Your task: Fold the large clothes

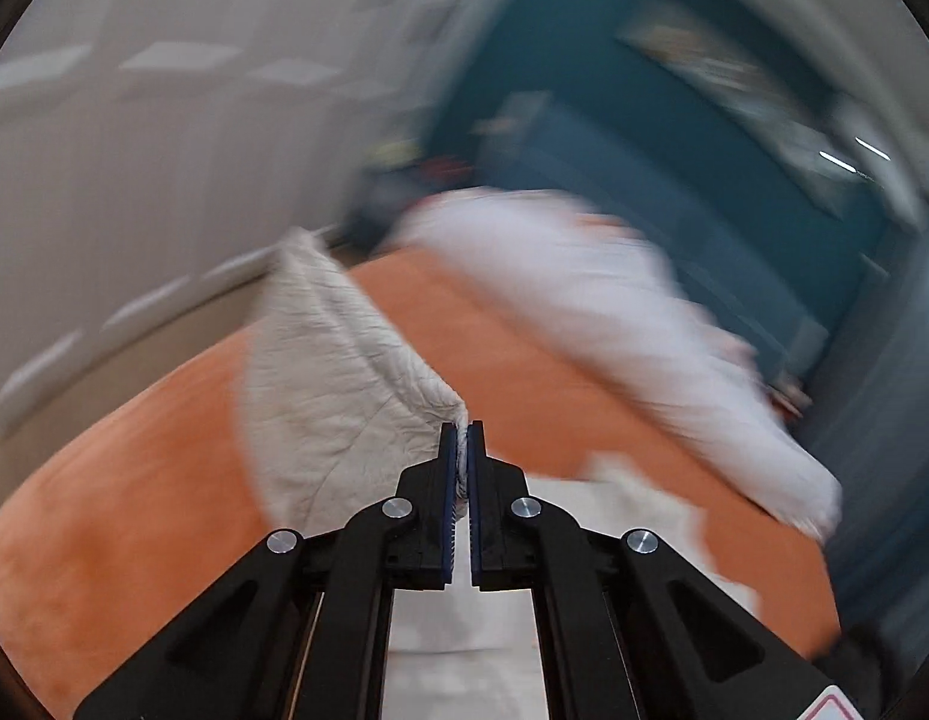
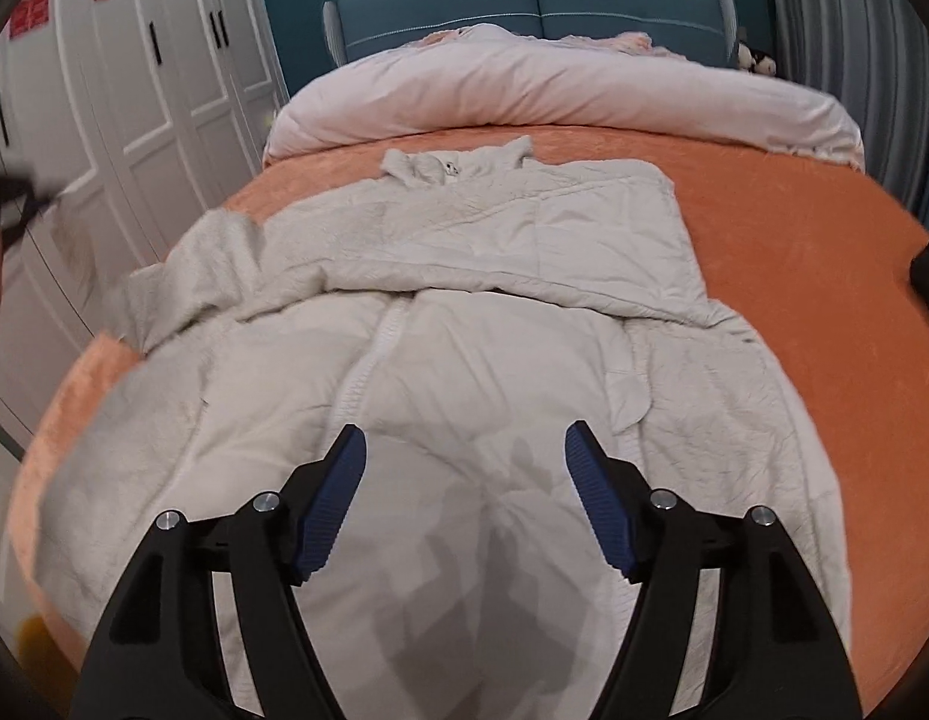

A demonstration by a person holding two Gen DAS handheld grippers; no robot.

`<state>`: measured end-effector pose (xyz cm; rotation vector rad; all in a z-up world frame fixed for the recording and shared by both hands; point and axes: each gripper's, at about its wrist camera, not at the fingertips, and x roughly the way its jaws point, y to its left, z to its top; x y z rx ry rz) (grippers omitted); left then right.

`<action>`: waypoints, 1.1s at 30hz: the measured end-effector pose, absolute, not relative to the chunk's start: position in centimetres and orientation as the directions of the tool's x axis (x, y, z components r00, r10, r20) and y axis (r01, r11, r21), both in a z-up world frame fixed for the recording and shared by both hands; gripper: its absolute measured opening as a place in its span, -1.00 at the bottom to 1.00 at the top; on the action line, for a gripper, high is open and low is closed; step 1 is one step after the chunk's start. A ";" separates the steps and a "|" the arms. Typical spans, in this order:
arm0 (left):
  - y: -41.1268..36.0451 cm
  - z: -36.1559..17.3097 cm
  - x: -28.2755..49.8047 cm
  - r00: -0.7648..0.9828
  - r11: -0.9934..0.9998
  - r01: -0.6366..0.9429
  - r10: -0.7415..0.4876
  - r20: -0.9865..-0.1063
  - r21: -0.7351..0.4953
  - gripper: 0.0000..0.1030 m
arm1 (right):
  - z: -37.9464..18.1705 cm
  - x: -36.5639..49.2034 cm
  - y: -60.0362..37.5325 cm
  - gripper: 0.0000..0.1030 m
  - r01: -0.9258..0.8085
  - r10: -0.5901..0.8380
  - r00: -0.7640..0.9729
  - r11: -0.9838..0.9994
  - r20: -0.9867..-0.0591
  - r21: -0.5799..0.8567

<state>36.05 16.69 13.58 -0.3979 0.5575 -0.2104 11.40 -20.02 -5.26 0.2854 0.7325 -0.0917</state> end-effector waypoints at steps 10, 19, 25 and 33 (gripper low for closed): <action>-15.1 10.4 30.7 0.608 0.780 0.418 -0.621 -0.495 -0.465 0.45 | -4.9 9.6 -24.9 0.34 0.258 -0.005 0.758 0.921 -0.652 0.293; -7.9 2.3 32.1 0.583 0.867 0.299 -0.496 -0.643 -0.398 0.47 | -4.5 12.1 -31.5 0.42 0.279 0.014 0.769 0.892 -0.639 0.356; 2.2 -1.0 38.4 0.657 0.963 0.027 -0.219 -0.721 -0.268 0.47 | -4.3 19.3 -33.5 0.46 0.258 0.089 0.780 0.856 -0.619 0.448; 7.4 -5.7 41.4 0.613 0.976 -0.088 -0.104 -0.784 -0.198 0.46 | -8.5 28.9 -33.0 0.03 0.276 0.213 0.701 0.799 -0.681 0.534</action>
